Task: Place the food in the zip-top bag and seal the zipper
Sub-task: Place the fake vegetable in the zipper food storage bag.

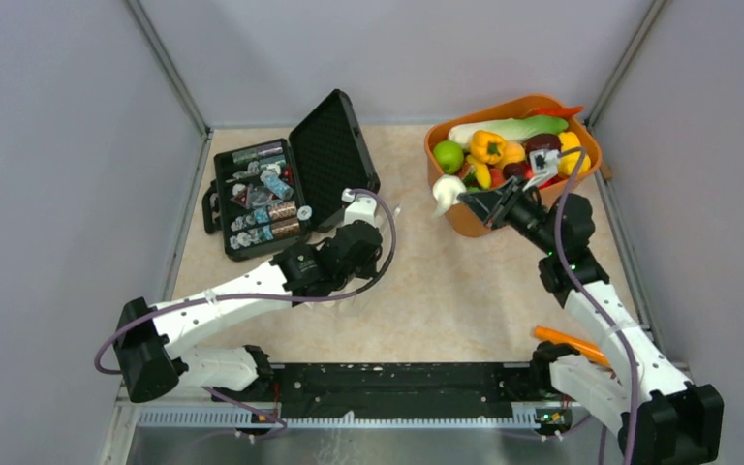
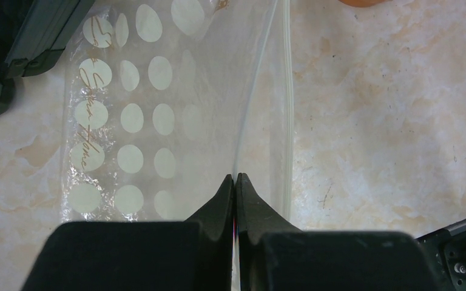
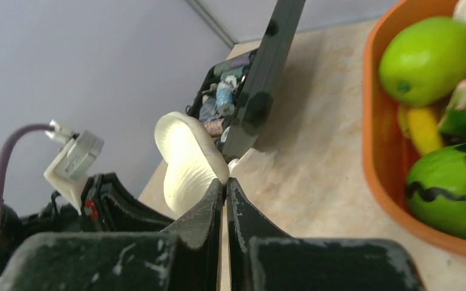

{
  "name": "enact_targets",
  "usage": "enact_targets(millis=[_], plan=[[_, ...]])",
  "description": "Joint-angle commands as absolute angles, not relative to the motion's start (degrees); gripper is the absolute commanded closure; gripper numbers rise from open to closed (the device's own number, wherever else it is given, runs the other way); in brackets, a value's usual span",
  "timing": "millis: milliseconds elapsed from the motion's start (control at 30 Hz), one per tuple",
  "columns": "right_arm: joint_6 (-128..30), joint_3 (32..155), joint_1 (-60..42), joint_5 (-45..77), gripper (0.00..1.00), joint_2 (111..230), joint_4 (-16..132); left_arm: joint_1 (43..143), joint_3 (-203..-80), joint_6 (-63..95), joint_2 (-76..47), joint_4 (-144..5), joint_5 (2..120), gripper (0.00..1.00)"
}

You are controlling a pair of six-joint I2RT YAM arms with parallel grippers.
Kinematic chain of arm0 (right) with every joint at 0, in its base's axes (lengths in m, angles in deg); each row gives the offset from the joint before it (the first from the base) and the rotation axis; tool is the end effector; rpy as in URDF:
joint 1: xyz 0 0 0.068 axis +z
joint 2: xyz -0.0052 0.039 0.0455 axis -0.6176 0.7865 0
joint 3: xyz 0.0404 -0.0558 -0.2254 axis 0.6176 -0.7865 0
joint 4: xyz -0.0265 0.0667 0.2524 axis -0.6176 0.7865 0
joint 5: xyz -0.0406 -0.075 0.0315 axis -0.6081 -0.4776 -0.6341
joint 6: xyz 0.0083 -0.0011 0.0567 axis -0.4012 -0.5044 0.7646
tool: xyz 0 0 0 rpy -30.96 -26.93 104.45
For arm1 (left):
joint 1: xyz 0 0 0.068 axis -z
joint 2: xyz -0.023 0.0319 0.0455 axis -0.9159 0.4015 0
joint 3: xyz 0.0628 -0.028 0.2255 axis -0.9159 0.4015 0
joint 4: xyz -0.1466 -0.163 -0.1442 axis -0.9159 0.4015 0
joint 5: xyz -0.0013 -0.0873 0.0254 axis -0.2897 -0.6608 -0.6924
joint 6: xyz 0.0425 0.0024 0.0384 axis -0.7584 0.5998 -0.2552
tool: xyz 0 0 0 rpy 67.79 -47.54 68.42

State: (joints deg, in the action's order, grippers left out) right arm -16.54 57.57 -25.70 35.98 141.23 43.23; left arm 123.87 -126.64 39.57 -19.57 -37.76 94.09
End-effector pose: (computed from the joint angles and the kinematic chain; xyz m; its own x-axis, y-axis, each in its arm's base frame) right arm 0.2342 0.0708 0.3034 -0.3714 0.4916 -0.7877 -0.5235 0.5898 0.6149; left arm 0.1644 -0.2265 0.2554 -0.6419 0.0251 -0.7664 0.2775 0.9393 -0.2016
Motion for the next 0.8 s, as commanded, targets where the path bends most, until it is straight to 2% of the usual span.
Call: enact_targets(millis=[0,400,767], plan=[[-17.9,52.0,-20.1,33.2,1.00,138.6,35.7,123.3,-128.7,38.6,-18.6,-40.8,91.8,1.00],[-12.2,44.9,-7.6,21.9,1.00,138.9,24.7,122.0,-129.4,39.3,-16.7,-43.1,86.9,1.00],[-12.2,42.6,-0.3,15.1,1.00,145.1,21.4,121.5,-129.6,40.2,-16.9,-43.3,86.4,1.00]])
